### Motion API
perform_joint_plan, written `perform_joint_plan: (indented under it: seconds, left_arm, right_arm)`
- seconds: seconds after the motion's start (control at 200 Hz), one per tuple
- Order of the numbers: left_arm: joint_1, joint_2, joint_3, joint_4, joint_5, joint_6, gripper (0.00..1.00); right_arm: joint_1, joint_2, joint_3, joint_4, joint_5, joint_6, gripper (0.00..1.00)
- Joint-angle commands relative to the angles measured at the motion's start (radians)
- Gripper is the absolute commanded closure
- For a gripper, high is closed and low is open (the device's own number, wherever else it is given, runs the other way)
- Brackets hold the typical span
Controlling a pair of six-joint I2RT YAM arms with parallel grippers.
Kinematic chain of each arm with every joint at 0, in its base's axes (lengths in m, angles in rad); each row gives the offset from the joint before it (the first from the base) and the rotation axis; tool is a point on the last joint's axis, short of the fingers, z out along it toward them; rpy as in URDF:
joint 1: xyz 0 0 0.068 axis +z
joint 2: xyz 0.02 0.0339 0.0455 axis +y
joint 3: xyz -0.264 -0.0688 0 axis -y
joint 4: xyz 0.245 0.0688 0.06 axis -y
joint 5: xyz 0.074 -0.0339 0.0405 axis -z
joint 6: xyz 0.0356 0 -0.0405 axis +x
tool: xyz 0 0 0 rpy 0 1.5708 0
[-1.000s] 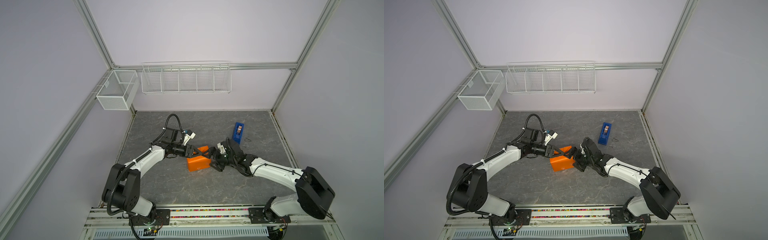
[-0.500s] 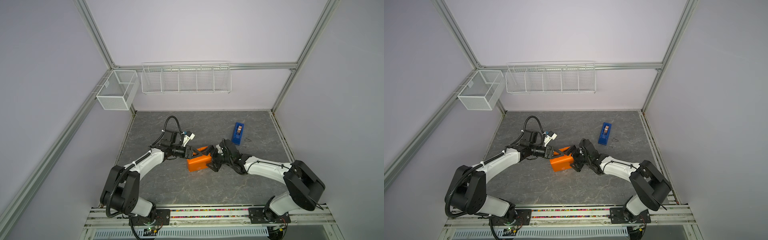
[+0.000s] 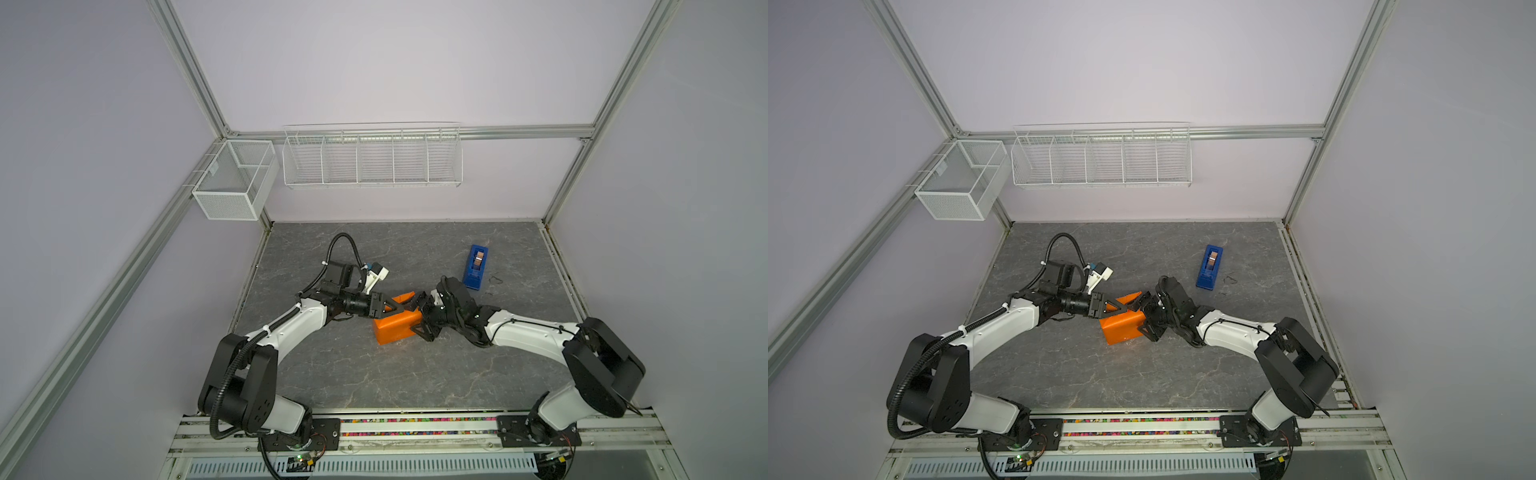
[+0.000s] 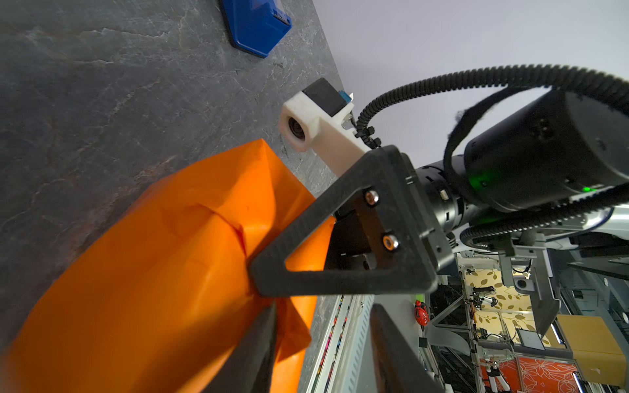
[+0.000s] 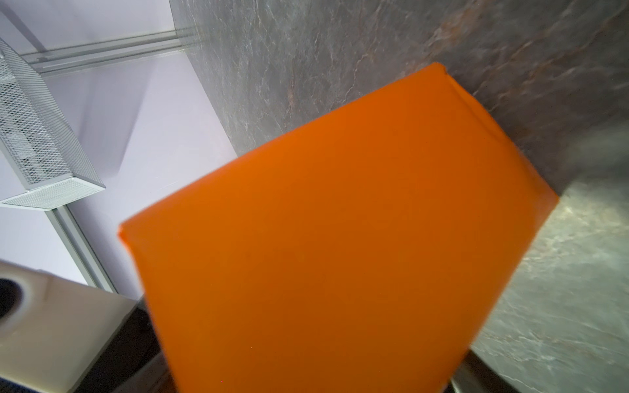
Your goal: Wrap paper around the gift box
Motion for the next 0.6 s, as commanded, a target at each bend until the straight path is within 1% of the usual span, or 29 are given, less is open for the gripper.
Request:
perform_joint_plan:
  seconds: [0.0, 0.105, 0.17, 0.26, 0.27, 0.29, 0.37, 0.48, 0.56, 0.595]
  left_arm:
    - [0.007, -0.057, 0.029, -0.076, -0.028, 0.01, 0.55]
    - [0.025, -0.089, 0.1, -0.164, -0.075, 0.059, 0.55]
    - [0.03, -0.086, 0.162, -0.252, -0.146, 0.121, 0.55]
    - [0.033, -0.045, 0.238, -0.364, -0.259, 0.21, 0.54]
    - [0.032, -0.038, 0.245, -0.378, -0.269, 0.219, 0.54]
    - [0.032, -0.024, 0.262, -0.4, -0.28, 0.239, 0.54]
    - [0.036, 0.048, 0.327, -0.5, -0.305, 0.31, 0.53]
    - [0.035, 0.126, 0.37, -0.567, -0.348, 0.363, 0.53]
    - [0.035, 0.15, 0.365, -0.571, -0.319, 0.373, 0.53]
    - [0.035, 0.153, 0.354, -0.565, -0.302, 0.369, 0.53]
  right_arm:
    - [-0.002, 0.01, -0.023, -0.1, 0.021, 0.029, 0.18]
    - [-0.007, 0.01, -0.02, -0.12, 0.01, 0.007, 0.22]
    - [-0.009, 0.007, -0.019, -0.135, 0.011, -0.012, 0.25]
    - [-0.014, 0.009, -0.003, -0.169, 0.01, -0.043, 0.3]
    - [-0.014, 0.011, -0.002, -0.171, 0.008, -0.071, 0.3]
    - [-0.015, 0.013, 0.006, -0.177, 0.005, -0.09, 0.32]
    - [-0.018, 0.024, 0.024, -0.202, -0.006, -0.13, 0.37]
    - [-0.021, 0.035, 0.042, -0.239, -0.013, -0.182, 0.41]
    - [-0.027, 0.038, 0.055, -0.303, -0.011, -0.245, 0.43]
    - [-0.033, 0.039, 0.093, -0.334, -0.011, -0.28, 0.43]
